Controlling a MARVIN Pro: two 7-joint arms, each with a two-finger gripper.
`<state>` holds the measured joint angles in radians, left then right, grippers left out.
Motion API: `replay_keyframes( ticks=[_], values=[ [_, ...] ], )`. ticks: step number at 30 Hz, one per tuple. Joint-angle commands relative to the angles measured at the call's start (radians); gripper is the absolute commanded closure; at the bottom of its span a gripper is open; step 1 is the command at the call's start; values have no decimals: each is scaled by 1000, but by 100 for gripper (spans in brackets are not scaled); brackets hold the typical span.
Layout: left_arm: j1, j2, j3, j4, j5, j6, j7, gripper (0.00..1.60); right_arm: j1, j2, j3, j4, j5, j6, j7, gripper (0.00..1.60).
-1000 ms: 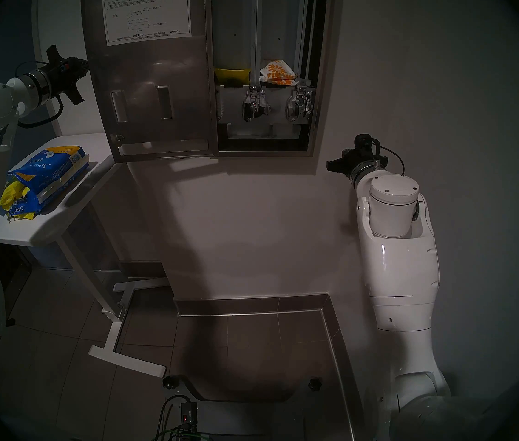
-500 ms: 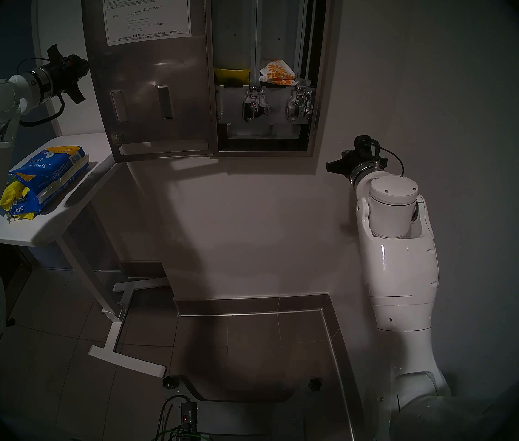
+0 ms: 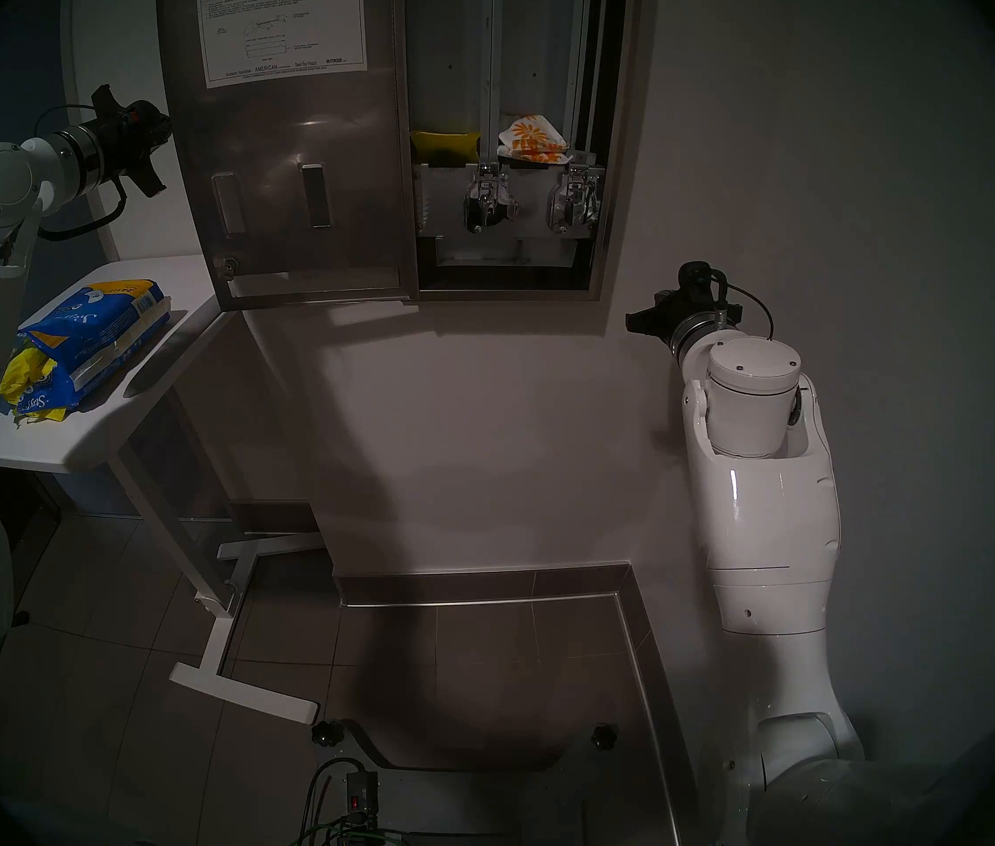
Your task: Open the dispenser door, put the pads inside, close the door
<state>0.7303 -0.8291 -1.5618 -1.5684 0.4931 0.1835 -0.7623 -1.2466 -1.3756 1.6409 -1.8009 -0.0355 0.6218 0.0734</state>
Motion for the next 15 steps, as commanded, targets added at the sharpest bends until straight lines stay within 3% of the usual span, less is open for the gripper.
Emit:
replay_keyframes(
  ticks=[1,4,5,6,9,15],
  values=[
    [-47,-113,90,-113,-88,-49,-35,160,9,1,0,-9,0,-3,0,109],
    [-54,-88,95,-88,-90,-40,-40,160,9,1,0,-8,0,-3,0,109],
    [-51,-122,91,-122,-86,-34,-42,160,9,1,0,-8,0,-3,0,109],
    [-56,-91,95,-91,-90,-34,-43,160,9,1,0,-7,0,-3,0,109],
    [-57,-118,95,-118,-87,-21,-49,160,9,1,0,-7,0,-3,0,109],
    [-66,-108,101,-109,-87,0,-58,160,10,1,0,-6,0,-3,0,109]
  ],
)
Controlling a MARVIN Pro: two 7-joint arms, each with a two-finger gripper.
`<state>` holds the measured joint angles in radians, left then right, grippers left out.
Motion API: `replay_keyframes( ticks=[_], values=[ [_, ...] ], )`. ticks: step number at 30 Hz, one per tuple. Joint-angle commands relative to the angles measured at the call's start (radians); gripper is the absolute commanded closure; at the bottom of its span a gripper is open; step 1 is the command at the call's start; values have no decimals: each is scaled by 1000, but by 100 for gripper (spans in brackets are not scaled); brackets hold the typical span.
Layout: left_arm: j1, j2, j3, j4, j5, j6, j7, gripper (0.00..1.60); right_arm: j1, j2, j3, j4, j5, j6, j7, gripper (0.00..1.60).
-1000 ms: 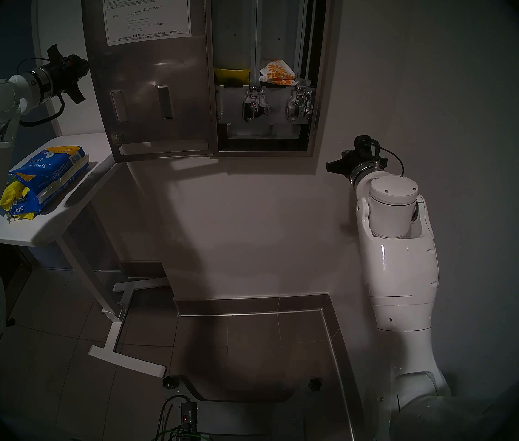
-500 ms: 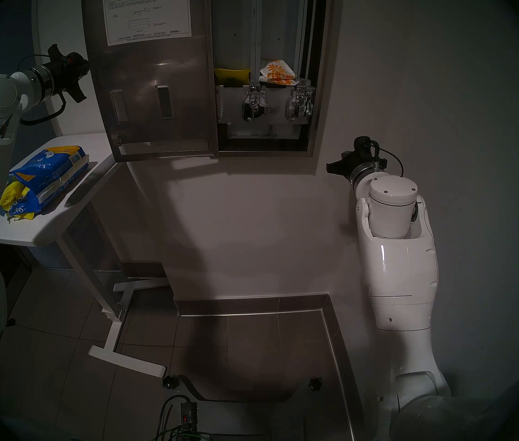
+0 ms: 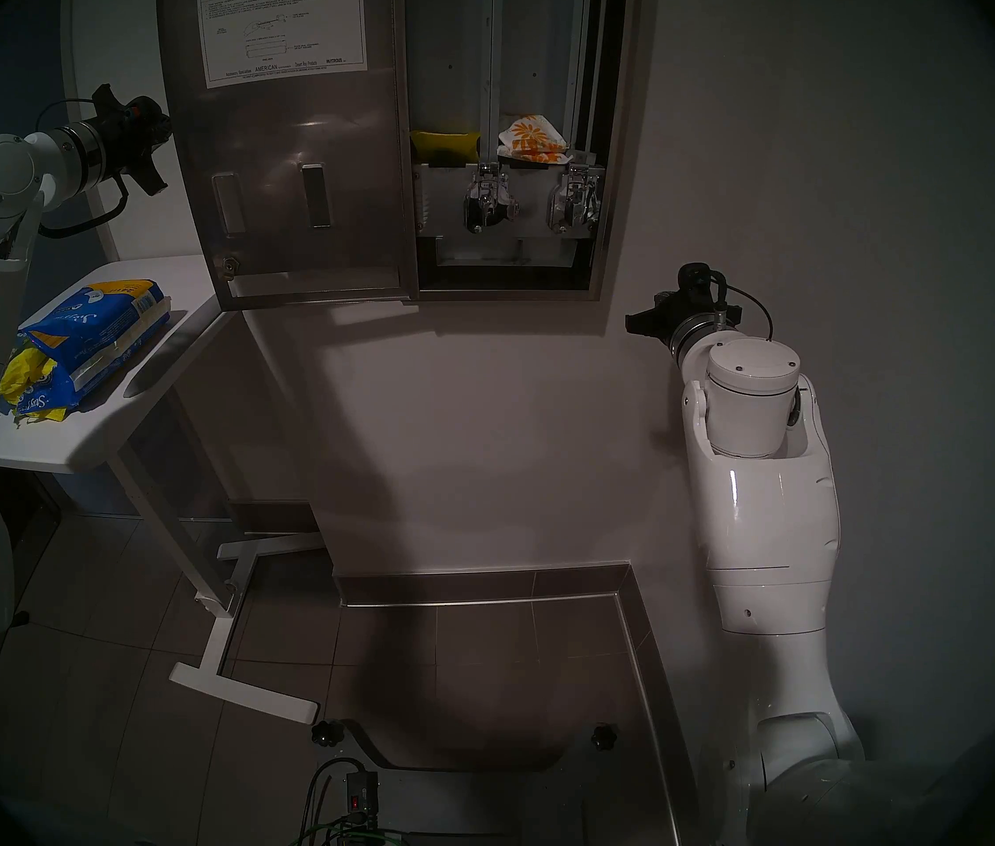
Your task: Open the dispenser door, put the pads inside, close the door
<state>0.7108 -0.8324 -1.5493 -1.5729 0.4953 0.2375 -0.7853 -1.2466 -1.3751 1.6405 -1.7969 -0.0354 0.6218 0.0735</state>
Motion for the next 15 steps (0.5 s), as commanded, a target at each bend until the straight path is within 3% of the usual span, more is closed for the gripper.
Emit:
replay_keyframes(
  ticks=[1,2,3,12,15],
  values=[
    [-48,-104,89,-104,-90,-52,-37,160,10,1,0,-10,0,-3,0,109],
    [-49,-107,90,-107,-89,-48,-38,160,10,1,0,-9,0,-3,0,109],
    [-52,-108,90,-109,-89,-44,-40,0,10,1,0,-9,0,-3,0,109],
    [-79,-133,122,-156,-123,-42,-60,0,11,1,-1,-9,0,-3,0,109],
    [-101,-163,186,-205,-195,-72,-85,0,12,2,-1,-11,0,-4,0,109]
  ],
)
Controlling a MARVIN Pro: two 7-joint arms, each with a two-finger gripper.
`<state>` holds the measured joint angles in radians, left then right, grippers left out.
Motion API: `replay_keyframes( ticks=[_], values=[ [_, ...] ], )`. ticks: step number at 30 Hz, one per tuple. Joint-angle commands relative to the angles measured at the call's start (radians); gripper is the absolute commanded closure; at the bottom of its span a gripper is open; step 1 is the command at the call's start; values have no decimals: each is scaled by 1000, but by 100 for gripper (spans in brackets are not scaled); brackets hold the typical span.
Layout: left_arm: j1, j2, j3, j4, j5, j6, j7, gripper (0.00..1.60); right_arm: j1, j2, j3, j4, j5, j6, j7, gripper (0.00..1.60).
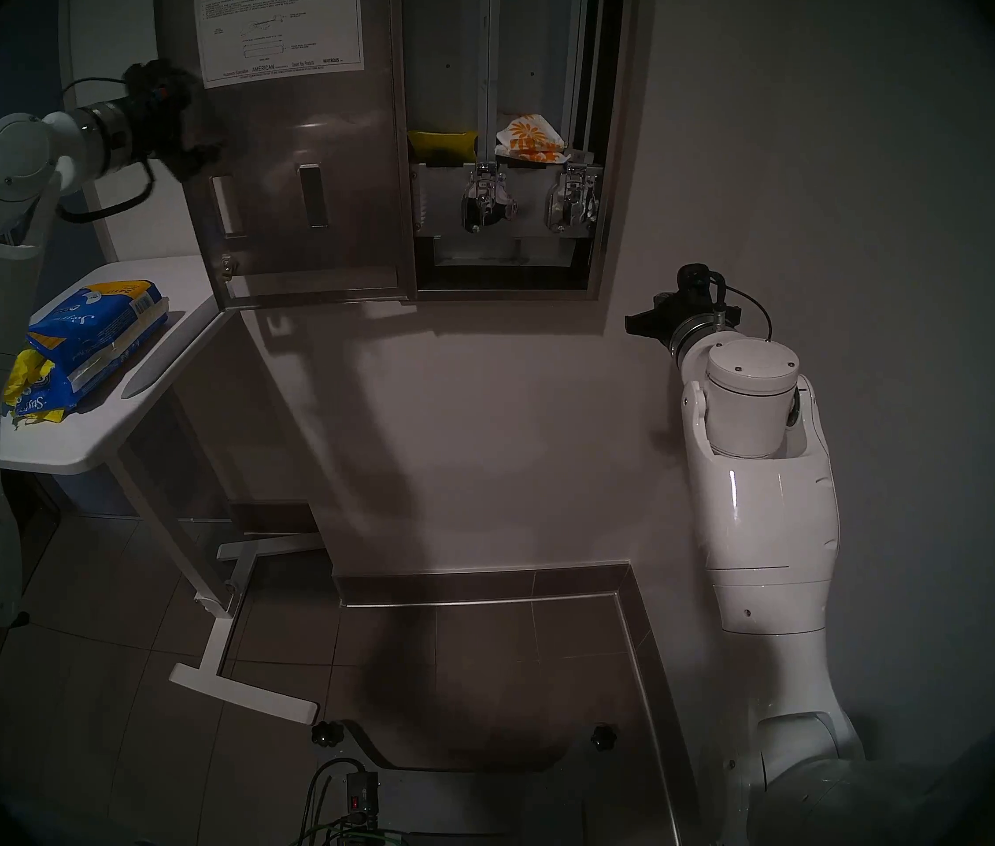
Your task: Open the dispenser door, put the pads inside, close the door
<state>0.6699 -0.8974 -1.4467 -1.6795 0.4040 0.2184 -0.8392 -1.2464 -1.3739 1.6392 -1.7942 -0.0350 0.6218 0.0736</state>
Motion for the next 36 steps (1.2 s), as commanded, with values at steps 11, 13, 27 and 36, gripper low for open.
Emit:
replay_keyframes(
  ticks=[11,13,27,36],
  values=[
    [-96,-219,221,-258,-321,-124,-85,0,16,2,0,-20,0,-6,-1,109],
    [-92,-257,238,-309,-389,-133,-88,0,16,2,0,-23,1,-6,-1,109],
    [81,-362,195,-545,-674,-59,-8,0,12,1,1,-40,1,-6,-3,109],
    [203,-359,160,-695,-696,71,128,0,9,0,2,-47,2,-4,-5,109]
  ],
)
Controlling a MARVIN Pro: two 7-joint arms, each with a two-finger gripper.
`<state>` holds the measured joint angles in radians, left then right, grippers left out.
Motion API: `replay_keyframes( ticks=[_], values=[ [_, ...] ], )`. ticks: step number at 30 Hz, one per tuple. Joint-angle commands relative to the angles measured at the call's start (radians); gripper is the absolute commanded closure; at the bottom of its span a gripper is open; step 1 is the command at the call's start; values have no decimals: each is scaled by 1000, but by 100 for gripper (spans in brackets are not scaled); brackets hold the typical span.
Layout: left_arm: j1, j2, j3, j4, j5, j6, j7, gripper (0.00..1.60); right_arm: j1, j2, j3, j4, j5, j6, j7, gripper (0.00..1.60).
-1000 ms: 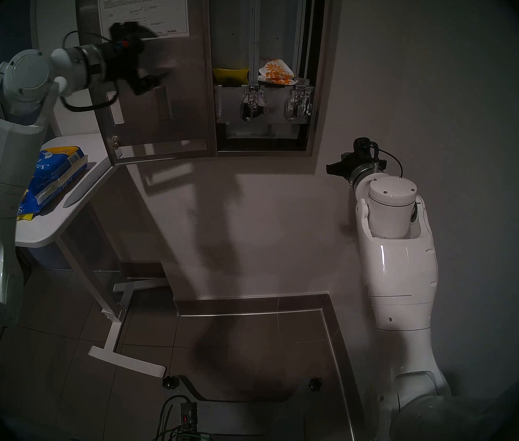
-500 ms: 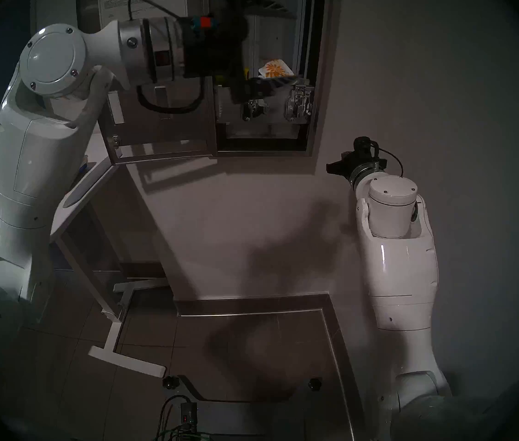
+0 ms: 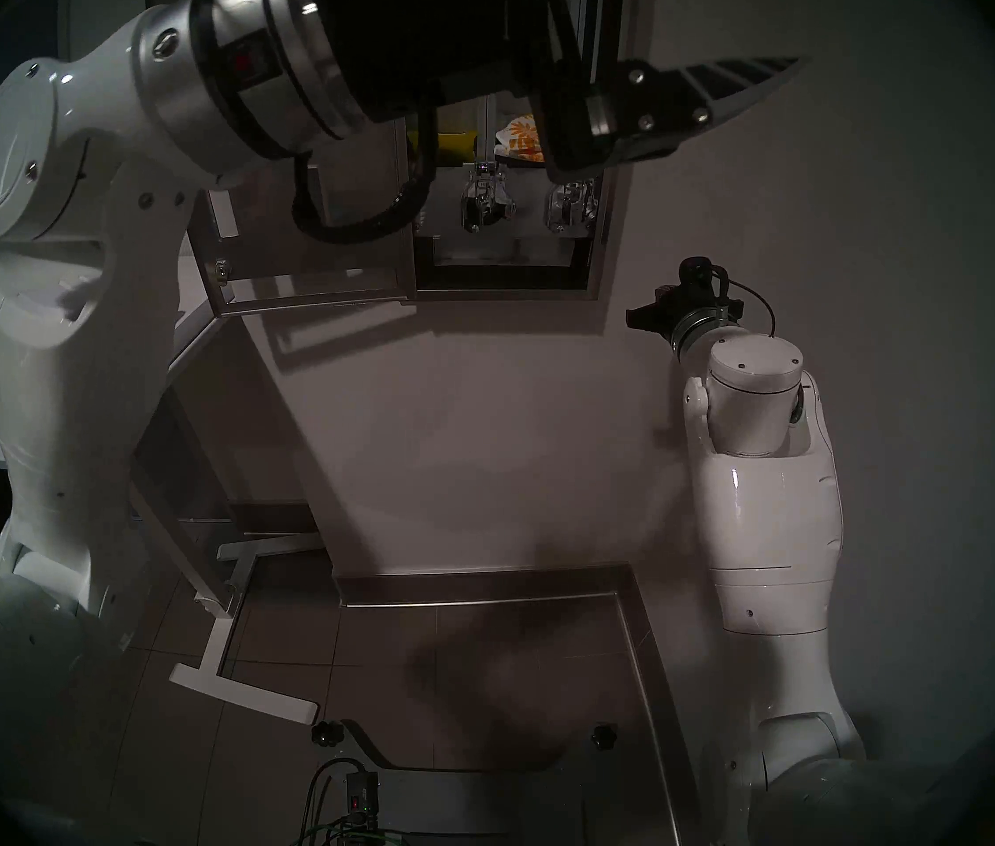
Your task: Open the dispenser door, put the pads inside, close the door
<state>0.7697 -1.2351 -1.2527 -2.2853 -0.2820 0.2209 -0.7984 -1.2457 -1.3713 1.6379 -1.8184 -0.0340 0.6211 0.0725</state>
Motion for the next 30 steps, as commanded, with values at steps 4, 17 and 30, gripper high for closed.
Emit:
replay_keyframes(
  ticks=[4,17,30],
  values=[
    [118,-24,-30,-109,-5,92,116,0,8,-3,3,-24,1,-3,-5,109],
    [153,-16,-21,-128,52,96,174,0,8,-2,2,-24,3,-3,-7,109],
    [332,66,-175,-158,126,68,227,0,8,-1,2,-23,4,-3,-8,109]
  ],
)
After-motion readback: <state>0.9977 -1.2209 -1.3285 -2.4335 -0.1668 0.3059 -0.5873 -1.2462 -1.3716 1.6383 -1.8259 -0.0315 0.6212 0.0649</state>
